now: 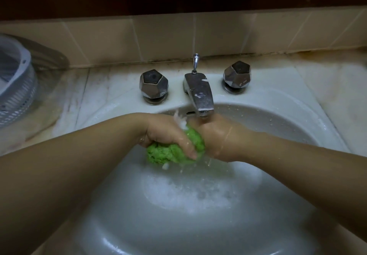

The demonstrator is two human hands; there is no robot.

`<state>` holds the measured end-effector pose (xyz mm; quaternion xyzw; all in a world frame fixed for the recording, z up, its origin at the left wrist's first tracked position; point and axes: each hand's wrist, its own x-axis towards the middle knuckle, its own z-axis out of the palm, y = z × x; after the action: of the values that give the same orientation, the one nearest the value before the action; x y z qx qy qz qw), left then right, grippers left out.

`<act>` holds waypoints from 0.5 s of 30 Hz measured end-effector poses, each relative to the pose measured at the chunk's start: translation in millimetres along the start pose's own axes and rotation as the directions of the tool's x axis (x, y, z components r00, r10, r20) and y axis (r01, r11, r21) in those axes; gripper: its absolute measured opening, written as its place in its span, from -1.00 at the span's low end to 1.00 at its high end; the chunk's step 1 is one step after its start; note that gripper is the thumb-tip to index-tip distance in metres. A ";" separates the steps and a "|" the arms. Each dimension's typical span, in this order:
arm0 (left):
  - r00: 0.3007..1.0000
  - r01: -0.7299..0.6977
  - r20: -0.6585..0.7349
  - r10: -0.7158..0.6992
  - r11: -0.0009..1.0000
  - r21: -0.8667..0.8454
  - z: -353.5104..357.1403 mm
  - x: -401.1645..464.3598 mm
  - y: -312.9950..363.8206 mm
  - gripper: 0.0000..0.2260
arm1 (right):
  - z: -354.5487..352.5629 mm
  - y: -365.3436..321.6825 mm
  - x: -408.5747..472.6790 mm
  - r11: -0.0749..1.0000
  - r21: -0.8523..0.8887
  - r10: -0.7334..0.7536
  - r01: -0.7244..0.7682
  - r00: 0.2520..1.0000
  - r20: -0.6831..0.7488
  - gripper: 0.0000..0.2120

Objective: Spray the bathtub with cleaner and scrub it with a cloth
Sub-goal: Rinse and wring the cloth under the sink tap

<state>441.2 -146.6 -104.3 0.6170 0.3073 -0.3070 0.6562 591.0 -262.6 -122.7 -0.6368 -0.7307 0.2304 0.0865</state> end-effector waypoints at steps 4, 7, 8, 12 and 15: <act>0.997 -0.025 -0.067 0.024 0.999 -0.027 6.4 5.6 -3.7 -0.74 | -7.7 7.4 -4.6 0.996 -0.023 0.091 -0.089 0.986 0.138 -0.86; 0.983 -0.101 -0.128 0.129 0.974 0.203 10.1 2.2 -3.6 -0.77 | -14.8 5.1 -15.4 0.996 0.039 0.068 -0.077 0.976 0.207 -0.91; 0.973 -0.115 -0.151 0.173 0.937 0.331 11.1 2.0 -3.6 -0.75 | -16.9 4.0 -15.9 0.993 0.066 0.075 -0.093 0.969 0.234 -0.83; 0.875 0.008 -0.262 0.406 0.529 0.848 23.8 3.8 1.3 -0.72 | -24.9 -3.9 -12.0 0.975 0.162 0.100 -0.150 0.954 0.281 -0.87; 0.786 0.092 -0.267 0.557 0.321 0.943 23.5 4.9 4.7 -0.65 | -27.6 -0.4 -7.8 0.896 0.339 0.206 -0.285 0.946 0.250 -0.71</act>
<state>448.5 -170.0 -104.0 0.9733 0.1559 -0.1274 0.1099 603.6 -264.0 -96.9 -0.6688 -0.5921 0.4386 0.0985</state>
